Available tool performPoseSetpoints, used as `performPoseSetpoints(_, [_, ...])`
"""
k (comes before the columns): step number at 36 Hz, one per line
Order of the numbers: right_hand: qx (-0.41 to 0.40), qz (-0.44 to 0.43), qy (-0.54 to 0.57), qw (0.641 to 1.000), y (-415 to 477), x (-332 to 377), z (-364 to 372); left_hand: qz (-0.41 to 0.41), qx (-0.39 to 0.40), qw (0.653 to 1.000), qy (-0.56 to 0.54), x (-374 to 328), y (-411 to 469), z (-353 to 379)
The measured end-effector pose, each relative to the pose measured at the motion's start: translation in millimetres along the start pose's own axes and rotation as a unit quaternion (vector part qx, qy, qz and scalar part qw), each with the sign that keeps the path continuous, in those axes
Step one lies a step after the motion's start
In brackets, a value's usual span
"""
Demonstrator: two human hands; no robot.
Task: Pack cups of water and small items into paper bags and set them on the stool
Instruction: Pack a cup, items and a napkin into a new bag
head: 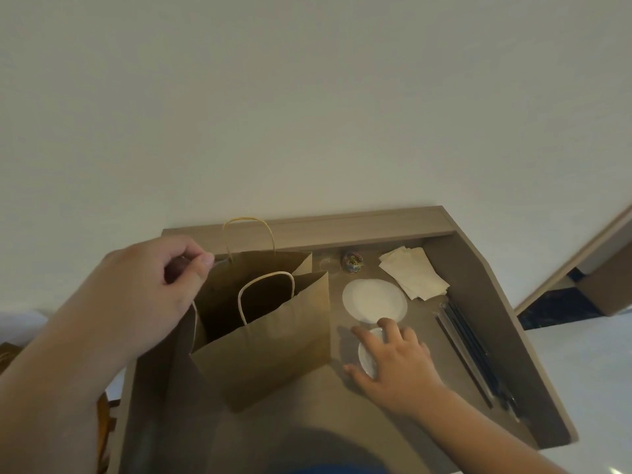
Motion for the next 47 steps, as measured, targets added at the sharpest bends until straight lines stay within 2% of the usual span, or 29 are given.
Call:
performPoseSetpoints(5, [0.06,-0.004,-0.02,0.998,8,-4,8,-0.018,0.067,0.996,0.057,14,-2,28])
performPoseSetpoints(10, [0.057,-0.009,-0.006,0.998,8,-4,2,-0.037,0.087,0.99,0.105,21,-9,46])
performPoseSetpoints(15, [0.055,0.003,0.021,0.998,7,-7,-17,-0.061,0.182,0.978,0.087,21,-21,66])
performPoseSetpoints(19, [0.002,-0.014,0.019,1.0,3,7,-65,-0.073,0.18,0.98,0.045,28,-22,71])
performPoseSetpoints(25, [-0.089,-0.063,0.025,0.994,-3,50,-173,-0.086,0.177,0.98,-0.004,38,-5,74])
performPoseSetpoints(29, [-0.12,-0.11,0.017,0.987,-11,103,-238,-0.075,0.237,0.969,-0.012,40,-3,88])
performPoseSetpoints(33, [-0.123,-0.172,0.037,0.977,-12,164,-274,-0.062,0.273,0.96,-0.018,33,-5,93])
performPoseSetpoints(37, [-0.101,-0.245,0.042,0.963,-2,224,-267,-0.037,0.299,0.953,-0.024,33,-7,95])
performPoseSetpoints(41, [-0.031,-0.292,0.036,0.955,10,270,-221,-0.024,0.336,0.941,-0.045,31,-8,98])
performPoseSetpoints(47, [0.038,-0.329,-0.011,0.943,21,291,-157,-0.007,0.327,0.944,-0.046,34,-8,89])
Point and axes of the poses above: each hand's wrist, its own y-axis towards the middle knuckle, its own z-axis out of the palm, x = y × z, the point moved 9 cm from there along y, towards the middle knuckle, and after that the axes turned 14 degrees about y, right-handed, at the moved point
